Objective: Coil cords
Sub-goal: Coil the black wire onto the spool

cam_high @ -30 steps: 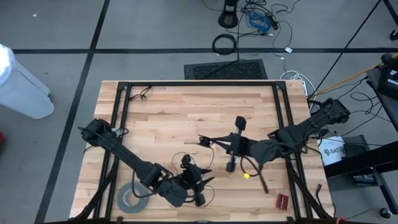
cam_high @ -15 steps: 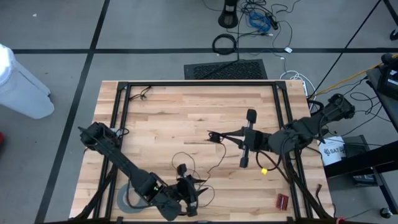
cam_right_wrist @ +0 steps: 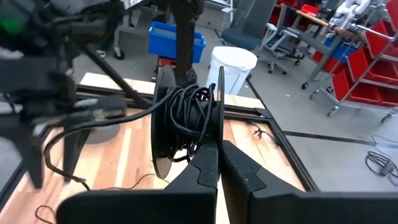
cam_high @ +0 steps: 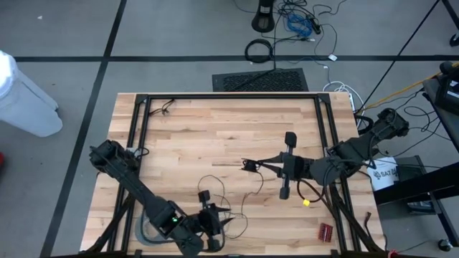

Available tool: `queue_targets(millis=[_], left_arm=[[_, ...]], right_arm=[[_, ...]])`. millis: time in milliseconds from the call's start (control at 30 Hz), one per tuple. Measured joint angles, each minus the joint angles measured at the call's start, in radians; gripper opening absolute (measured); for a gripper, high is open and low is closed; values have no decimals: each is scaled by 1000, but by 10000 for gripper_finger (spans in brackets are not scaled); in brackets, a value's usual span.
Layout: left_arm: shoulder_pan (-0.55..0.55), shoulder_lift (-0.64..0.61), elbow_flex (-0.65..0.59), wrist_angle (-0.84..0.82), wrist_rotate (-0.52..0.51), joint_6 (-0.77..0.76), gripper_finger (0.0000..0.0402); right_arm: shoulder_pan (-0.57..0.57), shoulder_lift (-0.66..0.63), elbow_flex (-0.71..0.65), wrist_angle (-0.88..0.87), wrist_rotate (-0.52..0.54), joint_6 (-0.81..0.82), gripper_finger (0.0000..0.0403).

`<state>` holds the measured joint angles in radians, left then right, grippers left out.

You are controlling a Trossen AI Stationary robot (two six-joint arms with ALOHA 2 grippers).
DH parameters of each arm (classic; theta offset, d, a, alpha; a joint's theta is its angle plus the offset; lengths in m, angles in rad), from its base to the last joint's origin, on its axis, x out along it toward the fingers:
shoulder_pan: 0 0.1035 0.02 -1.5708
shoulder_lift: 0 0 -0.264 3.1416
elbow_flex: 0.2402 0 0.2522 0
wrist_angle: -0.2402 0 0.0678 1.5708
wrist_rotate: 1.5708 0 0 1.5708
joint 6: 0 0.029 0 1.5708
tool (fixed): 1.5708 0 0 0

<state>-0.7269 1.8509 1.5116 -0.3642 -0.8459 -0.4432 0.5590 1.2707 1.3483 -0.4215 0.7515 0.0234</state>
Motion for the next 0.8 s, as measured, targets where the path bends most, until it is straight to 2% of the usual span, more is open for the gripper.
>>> queue_targets(millis=[133, 233, 300, 367, 433, 533, 800], left_arm=[[-25, -31, 0, -33, -29, -19, 131], [-21, -46, 0, 4, -158, 23, 131], [6, -43, 0, 74, -230, 125, 131], [45, -24, -1, 154, -215, 254, 131], [76, -7, -12, 211, -145, 317, 131], [97, -6, -14, 265, -80, 324, 131], [96, -8, -13, 357, -72, 313, 128]], right_arm=[[15, 0, 0, -3, 1, 2, 0], [19, 0, 0, -2, 2, 2, 0], [19, 0, 0, -2, 2, 10, 0], [19, 0, 0, -2, 1, 14, 0], [19, 0, 0, -1, 2, 17, 0], [24, 0, 0, -10, 2, 21, 0], [33, -2, 0, -18, 2, 16, 0]])
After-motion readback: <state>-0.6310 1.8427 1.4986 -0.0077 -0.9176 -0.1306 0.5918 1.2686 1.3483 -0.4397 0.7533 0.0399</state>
